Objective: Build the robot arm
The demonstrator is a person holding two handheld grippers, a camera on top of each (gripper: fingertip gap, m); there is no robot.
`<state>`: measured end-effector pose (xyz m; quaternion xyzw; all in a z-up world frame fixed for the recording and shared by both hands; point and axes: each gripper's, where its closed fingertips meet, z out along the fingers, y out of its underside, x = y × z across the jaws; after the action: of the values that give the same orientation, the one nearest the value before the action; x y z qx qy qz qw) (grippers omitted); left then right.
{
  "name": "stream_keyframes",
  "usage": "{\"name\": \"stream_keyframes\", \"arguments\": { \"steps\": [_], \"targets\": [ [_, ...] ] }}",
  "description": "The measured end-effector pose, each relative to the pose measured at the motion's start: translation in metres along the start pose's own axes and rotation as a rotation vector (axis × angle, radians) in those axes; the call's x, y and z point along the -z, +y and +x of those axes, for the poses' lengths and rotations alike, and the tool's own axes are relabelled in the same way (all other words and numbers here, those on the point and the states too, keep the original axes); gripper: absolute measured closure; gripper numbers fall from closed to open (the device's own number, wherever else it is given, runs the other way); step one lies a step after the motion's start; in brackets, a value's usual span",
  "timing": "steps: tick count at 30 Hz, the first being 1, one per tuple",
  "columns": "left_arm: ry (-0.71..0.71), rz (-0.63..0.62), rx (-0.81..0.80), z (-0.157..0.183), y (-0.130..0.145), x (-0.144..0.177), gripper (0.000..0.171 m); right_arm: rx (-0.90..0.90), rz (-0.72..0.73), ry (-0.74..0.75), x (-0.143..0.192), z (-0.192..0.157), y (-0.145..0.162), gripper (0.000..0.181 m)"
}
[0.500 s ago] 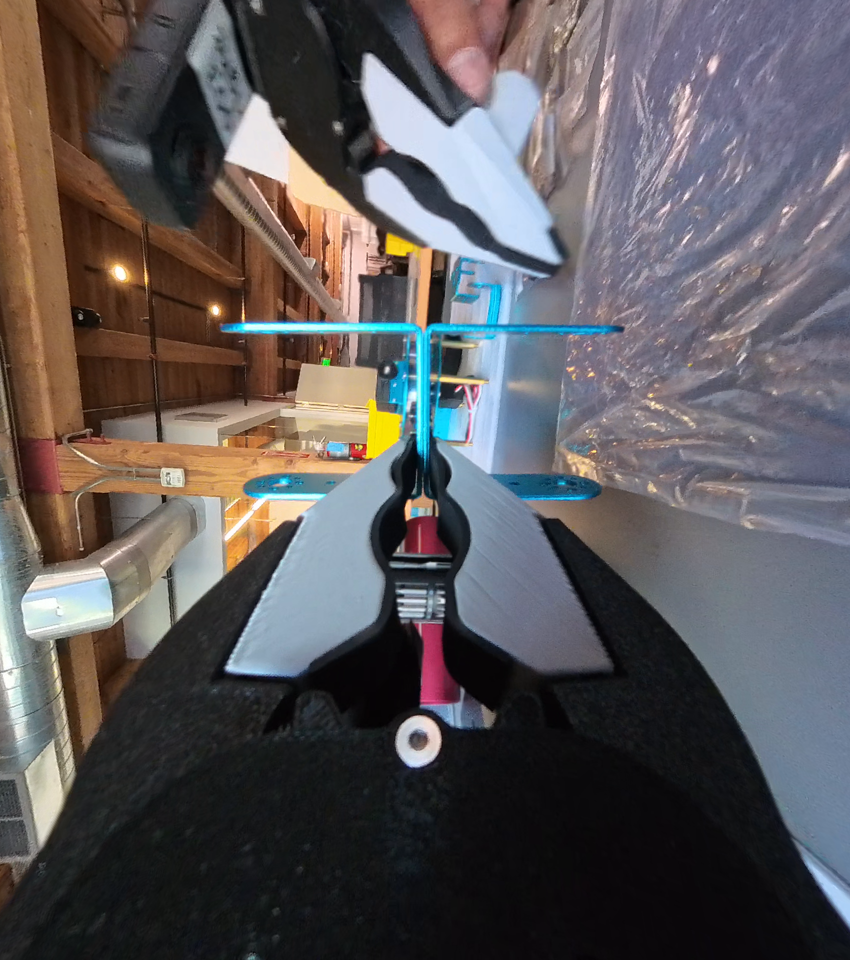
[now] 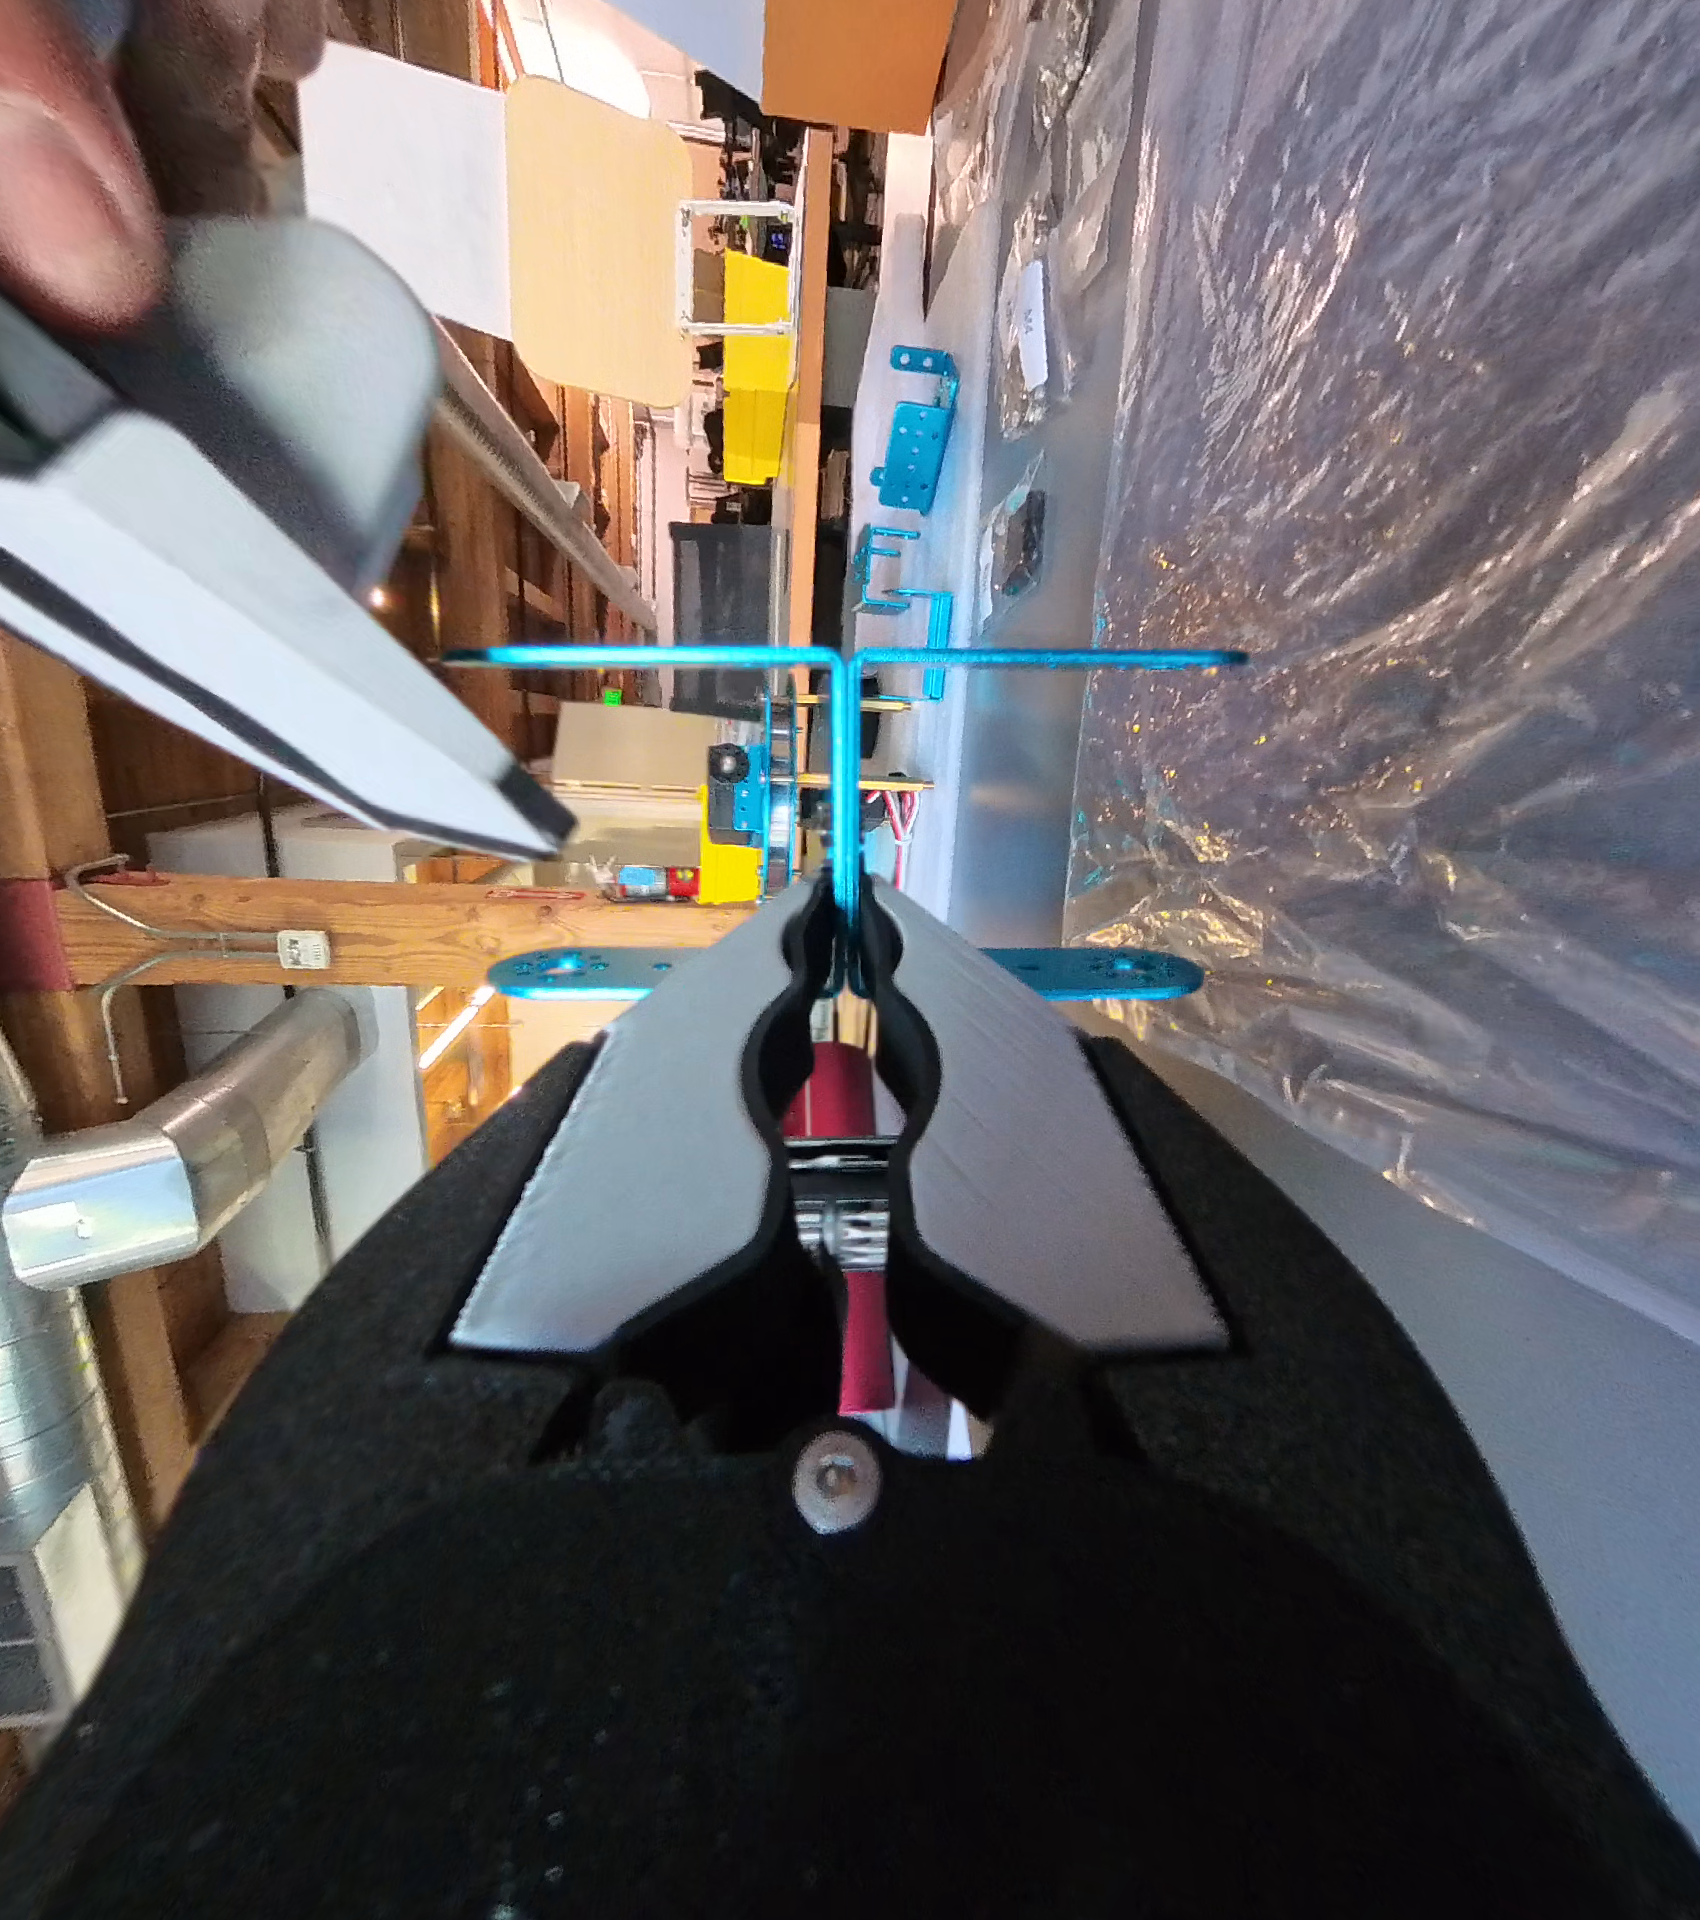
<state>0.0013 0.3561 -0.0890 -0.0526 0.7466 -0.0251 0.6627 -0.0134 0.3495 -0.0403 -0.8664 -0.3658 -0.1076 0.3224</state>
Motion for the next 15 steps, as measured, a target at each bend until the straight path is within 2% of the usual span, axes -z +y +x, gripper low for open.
{"name": "stream_keyframes", "arguments": {
  "steps": [3, 6, 11, 13, 15],
  "targets": [
    [0.011, -0.011, 0.019, 0.000, 0.000, -0.001, 0.169, -0.001, -0.099, 0.024, -0.013, -0.003, 0.006, 0.180],
    [0.007, -0.036, -0.003, 0.003, 0.003, -0.004, 0.169, -0.033, -0.126, -0.042, -0.019, -0.013, 0.007, 0.180],
    [-0.003, -0.046, -0.037, 0.004, 0.002, -0.004, 0.169, -0.027, -0.213, -0.052, -0.022, -0.015, 0.009, 0.180],
    [-0.018, -0.043, -0.054, 0.003, 0.002, -0.003, 0.169, -0.004, -0.260, -0.037, -0.018, -0.011, 0.011, 0.180],
    [-0.040, -0.016, -0.063, -0.001, -0.002, 0.000, 0.169, 0.008, -0.238, 0.002, -0.001, 0.004, 0.010, 0.179]
  ]
}}
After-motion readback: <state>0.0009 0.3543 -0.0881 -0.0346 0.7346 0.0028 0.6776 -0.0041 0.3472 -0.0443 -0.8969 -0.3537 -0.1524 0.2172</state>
